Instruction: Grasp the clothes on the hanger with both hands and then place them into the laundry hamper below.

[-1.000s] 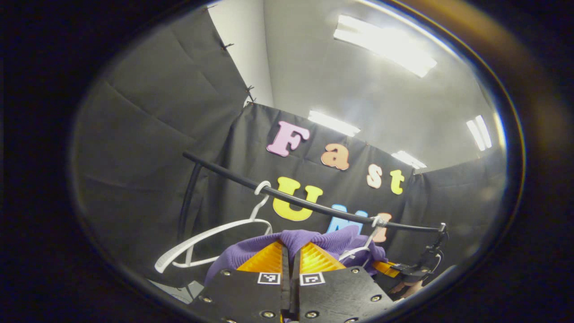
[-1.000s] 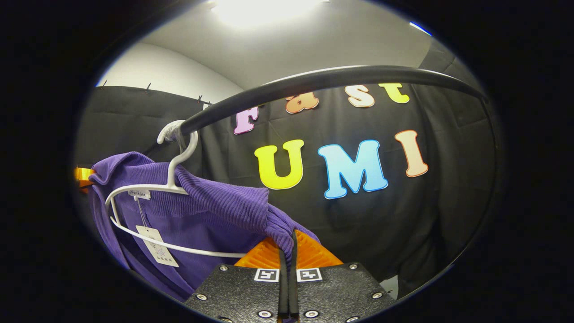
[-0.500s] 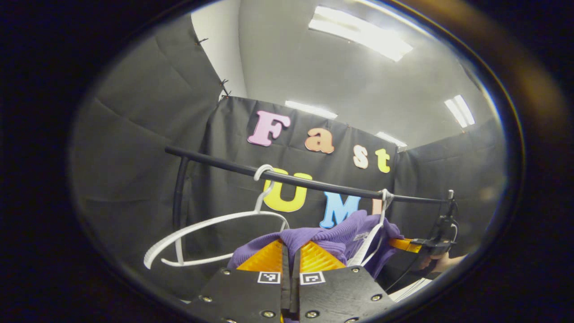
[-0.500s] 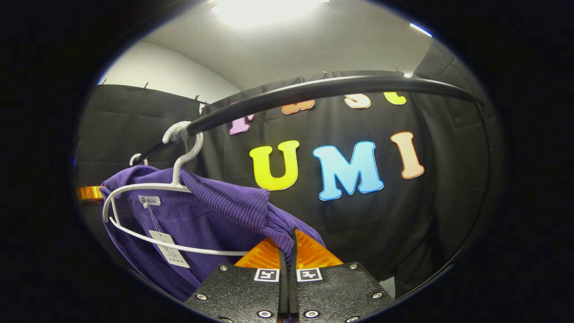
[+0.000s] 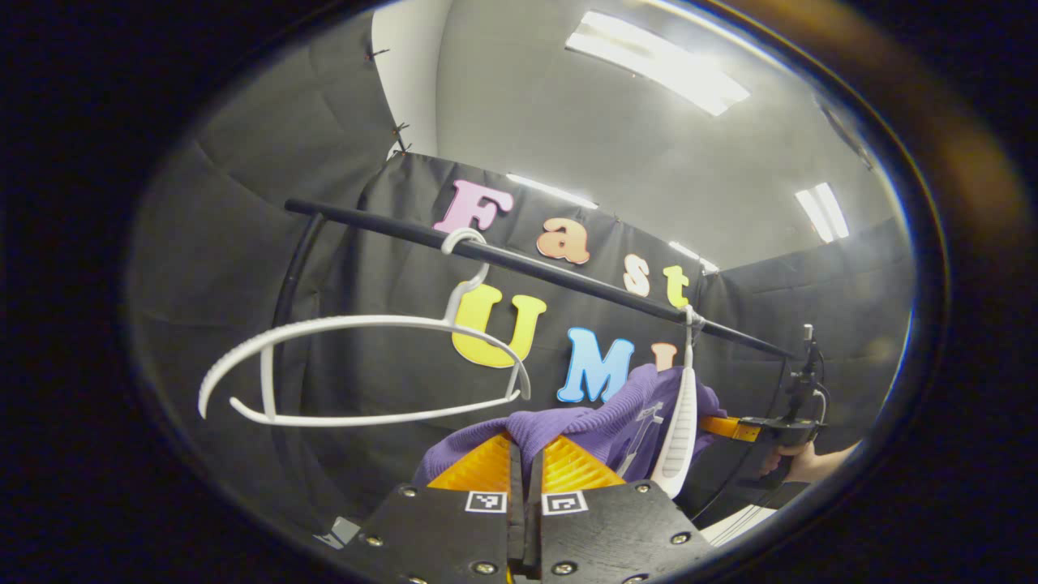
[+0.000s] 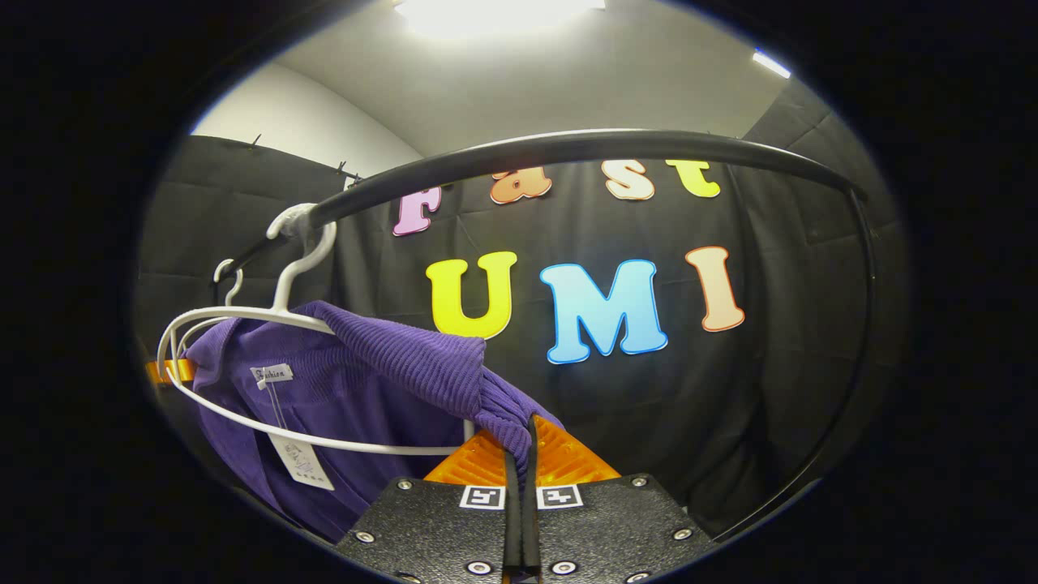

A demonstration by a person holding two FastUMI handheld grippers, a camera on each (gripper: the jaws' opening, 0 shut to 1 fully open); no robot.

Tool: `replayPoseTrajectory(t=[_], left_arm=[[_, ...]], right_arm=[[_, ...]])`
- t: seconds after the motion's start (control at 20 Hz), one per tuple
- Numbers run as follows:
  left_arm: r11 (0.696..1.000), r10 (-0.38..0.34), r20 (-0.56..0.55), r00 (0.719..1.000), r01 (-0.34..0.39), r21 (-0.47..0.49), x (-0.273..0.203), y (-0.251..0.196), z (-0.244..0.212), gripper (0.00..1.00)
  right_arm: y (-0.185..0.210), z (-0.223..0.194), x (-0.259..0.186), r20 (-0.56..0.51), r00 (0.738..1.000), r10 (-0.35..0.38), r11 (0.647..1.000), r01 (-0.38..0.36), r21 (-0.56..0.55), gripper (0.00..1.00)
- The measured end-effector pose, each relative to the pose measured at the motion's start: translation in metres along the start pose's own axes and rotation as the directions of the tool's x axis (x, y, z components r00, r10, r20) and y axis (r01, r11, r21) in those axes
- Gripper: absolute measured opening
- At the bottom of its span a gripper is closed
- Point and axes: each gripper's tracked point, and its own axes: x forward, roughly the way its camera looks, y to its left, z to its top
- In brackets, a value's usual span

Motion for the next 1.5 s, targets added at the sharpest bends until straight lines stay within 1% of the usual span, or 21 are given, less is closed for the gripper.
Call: replayPoseTrajectory(t=[0.05,0.1,0.2,0.25,0.35,0.45,0.5,0.55,0.7,0.9,1.0,1.05,1.1,1.15,1.2,1.3,1.5], left_arm=[[1.000,-0.003,0.003,1.000,0.003,-0.014,0.002,0.000,-0.005,0.05],[0.999,-0.003,0.008,1.000,0.003,-0.036,0.003,0.000,-0.011,0.01],[0.997,0.004,0.022,1.000,-0.002,-0.079,0.003,0.001,-0.022,0.01],[0.996,0.012,0.027,1.000,-0.009,-0.083,0.002,0.001,-0.028,0.01],[0.997,0.040,0.027,0.999,-0.038,-0.066,0.001,-0.001,-0.039,0.00],[0.997,0.074,0.005,0.997,-0.074,0.000,0.002,-0.012,-0.053,0.00],[0.996,0.076,0.000,0.997,-0.076,0.040,0.003,-0.023,-0.059,0.05],[0.995,0.072,-0.003,0.997,-0.071,0.064,0.006,-0.035,-0.063,0.01],[0.997,0.060,-0.005,0.998,-0.059,0.058,0.015,-0.057,-0.068,0.00],[0.993,0.106,-0.020,0.994,-0.105,0.052,0.030,-0.074,-0.077,0.01],[0.991,0.118,-0.016,0.993,-0.116,0.066,0.035,-0.087,-0.077,0.00],[0.990,0.120,-0.017,0.993,-0.118,0.073,0.041,-0.094,-0.077,0.00],[0.990,0.119,-0.021,0.993,-0.117,0.077,0.047,-0.102,-0.080,0.05],[0.990,0.118,-0.021,0.993,-0.116,0.084,0.053,-0.111,-0.081,0.01],[0.989,0.116,-0.023,0.993,-0.113,0.092,0.060,-0.121,-0.083,0.01],[0.988,0.119,-0.039,0.992,-0.114,0.105,0.070,-0.135,-0.090,0.01],[0.986,0.139,-0.076,0.987,-0.131,0.103,0.065,-0.154,-0.102,0.01]], right_arm=[[-0.004,0.000,0.003,-0.001,1.000,-0.006,1.000,0.006,0.003,0.00],[-0.007,-0.001,0.005,0.001,1.000,-0.010,1.000,0.010,0.006,0.00],[-0.009,0.002,0.009,0.014,1.000,-0.011,1.000,0.011,-0.002,0.00],[-0.009,0.002,0.012,0.021,1.000,-0.013,1.000,0.013,-0.014,0.00],[-0.013,-0.001,0.018,0.015,1.000,-0.023,0.999,0.024,-0.044,0.00],[-0.023,-0.002,0.022,0.012,0.999,-0.044,0.998,0.045,-0.050,0.00],[-0.033,-0.002,0.023,0.010,0.998,-0.065,0.996,0.065,-0.055,0.00],[-0.042,-0.005,0.023,0.003,0.997,-0.078,0.996,0.078,-0.052,0.00],[-0.057,-0.010,0.022,-0.010,0.996,-0.085,0.996,0.085,-0.039,0.00],[-0.076,-0.005,0.023,0.027,0.994,-0.104,0.979,0.108,-0.173,0.00],[-0.090,-0.011,0.024,0.021,0.994,-0.109,0.983,0.111,-0.143,0.00],[-0.102,-0.016,0.025,0.006,0.992,-0.122,0.984,0.122,-0.127,0.00],[-0.113,-0.024,0.025,-0.016,0.991,-0.132,0.986,0.130,-0.107,0.00],[-0.121,-0.029,0.023,-0.034,0.990,-0.140,0.987,0.136,-0.090,0.00],[-0.131,-0.036,0.021,-0.047,0.988,-0.147,0.987,0.143,-0.077,0.00],[-0.142,-0.049,0.020,-0.067,0.989,-0.135,0.990,0.133,-0.041,0.00],[-0.148,-0.065,-0.002,-0.093,0.992,-0.087,0.994,0.081,-0.068,0.00]])
